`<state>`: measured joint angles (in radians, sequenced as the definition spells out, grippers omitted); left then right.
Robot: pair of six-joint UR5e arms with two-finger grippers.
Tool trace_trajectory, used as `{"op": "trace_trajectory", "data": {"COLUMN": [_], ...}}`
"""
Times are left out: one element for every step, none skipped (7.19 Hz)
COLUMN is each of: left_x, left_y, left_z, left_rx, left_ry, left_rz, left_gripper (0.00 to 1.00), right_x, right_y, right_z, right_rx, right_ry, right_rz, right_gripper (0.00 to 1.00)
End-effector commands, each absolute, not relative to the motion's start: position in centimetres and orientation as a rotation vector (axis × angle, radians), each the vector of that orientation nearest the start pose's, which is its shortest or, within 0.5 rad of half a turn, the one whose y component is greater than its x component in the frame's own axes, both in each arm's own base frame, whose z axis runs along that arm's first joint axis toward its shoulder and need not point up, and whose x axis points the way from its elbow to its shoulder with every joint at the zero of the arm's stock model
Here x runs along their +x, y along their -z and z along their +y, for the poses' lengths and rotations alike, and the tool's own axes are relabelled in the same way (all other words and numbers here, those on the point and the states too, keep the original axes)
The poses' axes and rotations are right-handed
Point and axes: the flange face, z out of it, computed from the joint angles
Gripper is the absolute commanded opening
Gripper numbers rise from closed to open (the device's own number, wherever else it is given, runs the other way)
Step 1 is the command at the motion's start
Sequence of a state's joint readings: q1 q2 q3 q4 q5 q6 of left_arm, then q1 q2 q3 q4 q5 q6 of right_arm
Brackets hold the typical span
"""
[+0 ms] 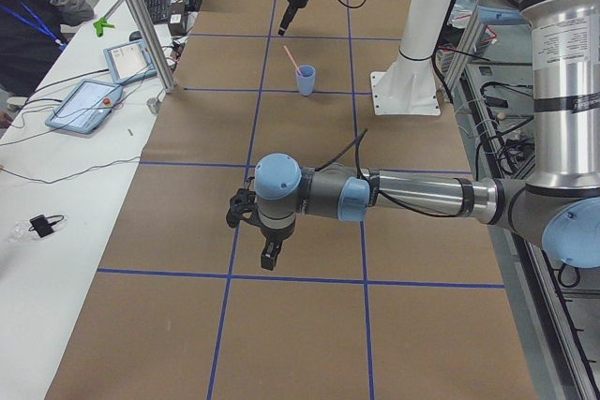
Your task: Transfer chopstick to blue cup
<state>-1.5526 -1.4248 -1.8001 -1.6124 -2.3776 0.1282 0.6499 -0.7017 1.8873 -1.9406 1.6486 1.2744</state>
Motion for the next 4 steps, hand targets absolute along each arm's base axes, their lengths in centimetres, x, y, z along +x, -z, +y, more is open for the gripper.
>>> {"op": "trace_trajectory", "data": {"left_x": [-5.4, -5.4, -5.2, -5.0], "left_y": [-60.8, -60.6, -60.2, -60.6], "left_z": [-43.6, -43.7, -44.0, -43.9], "left_rx": [0.118, 0.122, 0.13, 0.12], "left_ry": [-0.171, -0.179, -0.189, -0.192], "left_rz": [0.802, 0.799, 0.795, 0.793], "left_gripper": [0.99, 0.99, 0.99, 0.99], "right_x": [-31.0, -26.9, -23.0, -20.4], "right_y": [-13.1, -16.9, -22.1, -27.6], "right_z": [-55.9, -60.2, -63.0, -64.8], "right_rx": [0.285, 0.252, 0.255, 0.254], "right_ry": [-0.162, -0.084, 0.033, 0.082], "right_rz": [-0.687, -0.663, -0.665, -0.647], "right_gripper": [1.0, 1.0, 1.0, 1.0]}}
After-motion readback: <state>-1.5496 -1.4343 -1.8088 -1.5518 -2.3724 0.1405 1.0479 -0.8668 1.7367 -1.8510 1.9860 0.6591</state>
